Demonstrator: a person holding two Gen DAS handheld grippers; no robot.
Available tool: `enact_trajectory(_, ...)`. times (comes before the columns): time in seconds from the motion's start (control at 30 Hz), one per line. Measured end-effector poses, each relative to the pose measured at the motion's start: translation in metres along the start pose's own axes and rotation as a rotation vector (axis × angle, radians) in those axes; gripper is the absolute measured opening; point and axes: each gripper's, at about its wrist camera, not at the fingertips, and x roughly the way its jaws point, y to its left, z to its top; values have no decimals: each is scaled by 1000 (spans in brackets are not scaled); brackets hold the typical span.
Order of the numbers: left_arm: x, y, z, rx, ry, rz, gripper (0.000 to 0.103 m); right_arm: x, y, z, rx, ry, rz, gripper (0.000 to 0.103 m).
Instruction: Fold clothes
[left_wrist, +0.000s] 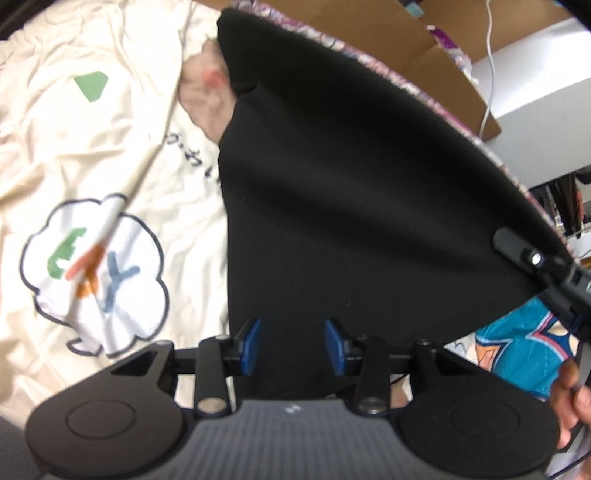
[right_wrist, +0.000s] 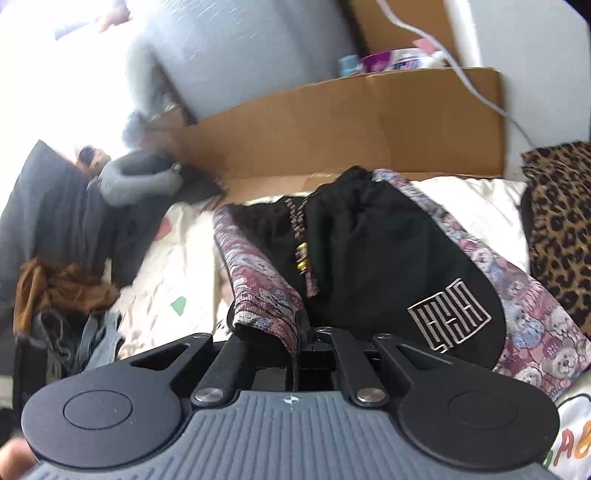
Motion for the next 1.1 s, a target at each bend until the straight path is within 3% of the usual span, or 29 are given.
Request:
enact_trajectory(0.2,16,-4,-11,8,42,30,41,-10,-48,-6,96,-92,-31,2)
enact_trajectory(0.43,36,-10,-28,5,98,50,41,-15,-105,-34,261,-128,-77,2)
enact_trajectory(0.73,57,-17,-49,7,162,84,41,-21,-153,-58,363,-182,-125,2)
enact_trajectory(1.1,66,-9,-72,-100,119,17,41,-20,-189,-60,398,-177,-173,2)
